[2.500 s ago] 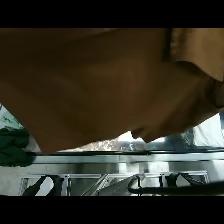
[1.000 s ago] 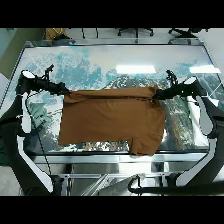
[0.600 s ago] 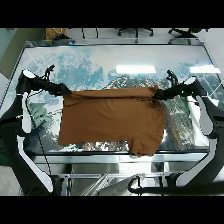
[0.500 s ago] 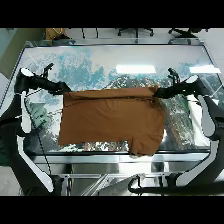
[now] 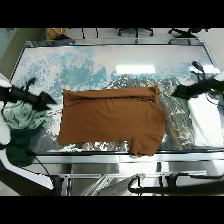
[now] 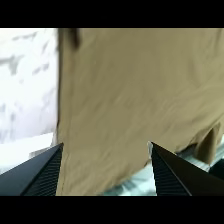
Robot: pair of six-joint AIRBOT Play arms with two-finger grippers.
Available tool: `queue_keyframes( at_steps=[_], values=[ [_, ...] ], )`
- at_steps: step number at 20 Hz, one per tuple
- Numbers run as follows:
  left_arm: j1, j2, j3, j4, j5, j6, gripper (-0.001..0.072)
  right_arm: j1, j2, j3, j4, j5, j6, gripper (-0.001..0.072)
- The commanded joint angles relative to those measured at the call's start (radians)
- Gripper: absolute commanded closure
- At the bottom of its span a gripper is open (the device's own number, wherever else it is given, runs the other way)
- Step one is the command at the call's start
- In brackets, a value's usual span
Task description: Fold the shirts.
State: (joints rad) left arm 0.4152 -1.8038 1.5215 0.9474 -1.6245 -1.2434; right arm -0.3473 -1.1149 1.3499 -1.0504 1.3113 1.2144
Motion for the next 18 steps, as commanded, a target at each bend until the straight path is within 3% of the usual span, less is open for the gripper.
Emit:
queue_keyframes(
  at_steps=[1,3,7,8,9,12,13,14,15,18],
  values=[
    [0.074,0.183,-0.399,0.113,0.085,0.021,0.0116,-0.125,0.22,-0.265,-0.05,0.029,0.158,0.0386],
    [0.088,0.248,-0.584,0.081,0.182,0.058,0.0116,-0.184,0.309,-0.423,-0.045,0.029,0.22,0.0385],
    [0.062,0.282,-0.752,-0.035,0.327,0.122,0.0117,-0.187,0.385,-0.659,-0.024,0.021,0.219,0.0384],
    [0.044,0.268,-0.759,-0.026,0.336,0.125,0.0117,-0.187,0.386,-0.708,-0.005,0.021,0.213,0.0316],
    [0.028,0.254,-0.758,-0.029,0.335,0.125,0.0117,-0.187,0.385,-0.749,0.005,0.021,0.201,0.0173],
    [-0.023,0.247,-0.751,-0.033,0.334,0.125,0.012,-0.187,0.386,-0.846,0.023,0.013,0.167,0.0146],
    [-0.041,0.247,-0.734,-0.032,0.333,0.124,0.0257,-0.186,0.385,-0.87,0.038,-0.001,0.137,0.0146],
    [-0.053,0.247,-0.717,-0.031,0.327,0.125,0.0614,-0.186,0.385,-0.896,0.061,-0.024,0.107,0.0146],
    [-0.063,0.247,-0.699,-0.032,0.319,0.127,0.0689,-0.186,0.385,-0.921,0.08,-0.044,0.086,0.0146],
    [-0.099,0.247,-0.652,-0.031,0.315,0.116,0.0692,-0.185,0.367,-0.981,0.182,-0.108,0.012,0.0148]
  ],
)
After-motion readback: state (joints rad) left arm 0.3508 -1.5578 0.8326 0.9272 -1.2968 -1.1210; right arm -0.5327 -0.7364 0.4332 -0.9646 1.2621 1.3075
